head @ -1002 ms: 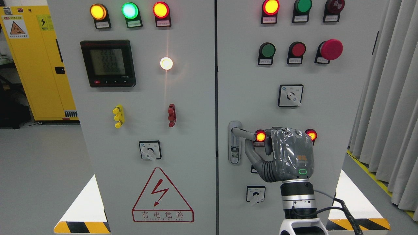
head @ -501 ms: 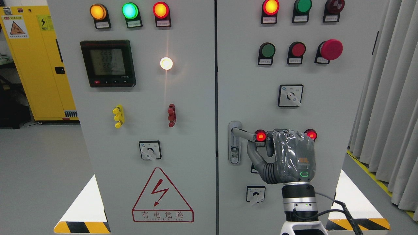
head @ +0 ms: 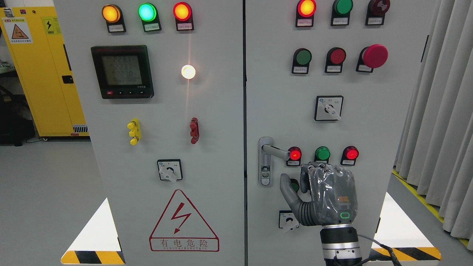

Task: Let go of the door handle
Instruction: 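Open the right hand fingers and pull back from the handle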

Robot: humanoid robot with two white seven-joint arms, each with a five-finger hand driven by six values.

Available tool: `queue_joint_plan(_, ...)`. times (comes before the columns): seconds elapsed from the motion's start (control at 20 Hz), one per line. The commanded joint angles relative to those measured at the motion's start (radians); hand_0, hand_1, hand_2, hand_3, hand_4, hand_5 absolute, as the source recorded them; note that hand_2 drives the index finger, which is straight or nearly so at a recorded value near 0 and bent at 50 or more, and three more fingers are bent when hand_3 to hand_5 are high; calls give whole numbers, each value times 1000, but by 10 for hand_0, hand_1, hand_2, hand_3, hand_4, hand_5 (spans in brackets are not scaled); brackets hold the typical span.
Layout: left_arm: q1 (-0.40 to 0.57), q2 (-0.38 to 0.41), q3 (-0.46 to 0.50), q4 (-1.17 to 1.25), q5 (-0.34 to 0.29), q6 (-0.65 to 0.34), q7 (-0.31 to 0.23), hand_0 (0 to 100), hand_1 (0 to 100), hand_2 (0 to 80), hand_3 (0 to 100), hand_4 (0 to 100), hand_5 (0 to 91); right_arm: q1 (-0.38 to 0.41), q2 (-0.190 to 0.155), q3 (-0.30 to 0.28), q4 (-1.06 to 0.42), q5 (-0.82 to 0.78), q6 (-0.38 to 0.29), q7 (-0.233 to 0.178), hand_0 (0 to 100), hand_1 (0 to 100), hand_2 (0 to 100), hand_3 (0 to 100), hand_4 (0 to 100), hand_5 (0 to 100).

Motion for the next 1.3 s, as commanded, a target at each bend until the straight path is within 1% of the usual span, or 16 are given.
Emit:
queue_joint_plan(0.0,0,0,0,-12,0,-1,0,120,556,0,0,0,0,74,-29,-69,-45,-41,-79,-15,514,456,527,724,722,676)
queue_joint_plan(0.05,0,0,0,-12,0,-1,0,120,556,0,0,0,0,74,-29,-94,-47,-41,-113,-26,495,454,458,630,629,528)
queue_joint_plan(0.1,0,0,0,-12,0,-1,0,120,556,0,0,0,0,75,-28,-114,-50,-41,-131,-34,495,454,458,630,629,528)
queue_joint_plan(0.15,0,0,0,-12,0,-1,0,120,556,0,0,0,0,75,-28,-126,-60,-43,-137,-37,490,454,423,578,575,425)
queue_joint_plan(0.2,0,0,0,-12,0,-1,0,120,556,0,0,0,0,77,-28,-132,-66,-49,-137,-37,486,454,394,527,539,379)
queue_joint_plan(0.25,0,0,0,-12,0,-1,0,120,556,0,0,0,0,84,-29,-138,-74,-56,-139,-38,482,456,356,470,474,300)
queue_joint_plan(0.3,0,0,0,-12,0,-1,0,120,556,0,0,0,0,88,-29,-148,-82,-72,-141,-38,489,459,234,294,281,70)
queue_joint_plan(0.35,0,0,0,-12,0,-1,0,120,556,0,0,0,0,88,-29,-157,-83,-88,-145,-40,495,460,198,256,233,23)
queue_joint_plan(0.45,0,0,0,-12,0,-1,0,120,556,0,0,0,0,88,-28,-165,-88,-102,-177,-47,510,462,56,81,48,0)
queue_joint_plan(0.5,0,0,0,-12,0,-1,0,120,556,0,0,0,0,88,-28,-171,-88,-104,-190,-54,512,461,21,35,3,0)
queue_joint_plan(0.55,0,0,0,-12,0,-1,0,120,556,0,0,0,0,88,-28,-172,-88,-105,-196,-57,516,460,0,0,0,0)
queue_joint_plan(0.75,0,0,0,-12,0,-1,0,120,556,0,0,0,0,92,-28,-172,-88,-105,-199,-74,537,441,0,0,0,0)
queue_joint_plan(0.95,0,0,0,-12,0,-1,0,120,556,0,0,0,0,92,-26,-162,-90,-105,-222,-75,570,421,0,0,0,0)
queue_joint_plan(1.0,0,0,0,-12,0,-1,0,120,556,0,0,0,0,92,-23,-159,-90,-105,-223,-75,608,396,0,0,0,0)
queue_joint_plan(1.05,0,0,0,-12,0,-1,0,120,556,0,0,0,0,92,-23,-157,-90,-105,-223,-75,622,385,0,0,0,0)
queue_joint_plan(1.25,0,0,0,-12,0,-1,0,120,556,0,0,0,0,92,-20,-157,-99,-105,-223,-75,624,378,0,0,0,0)
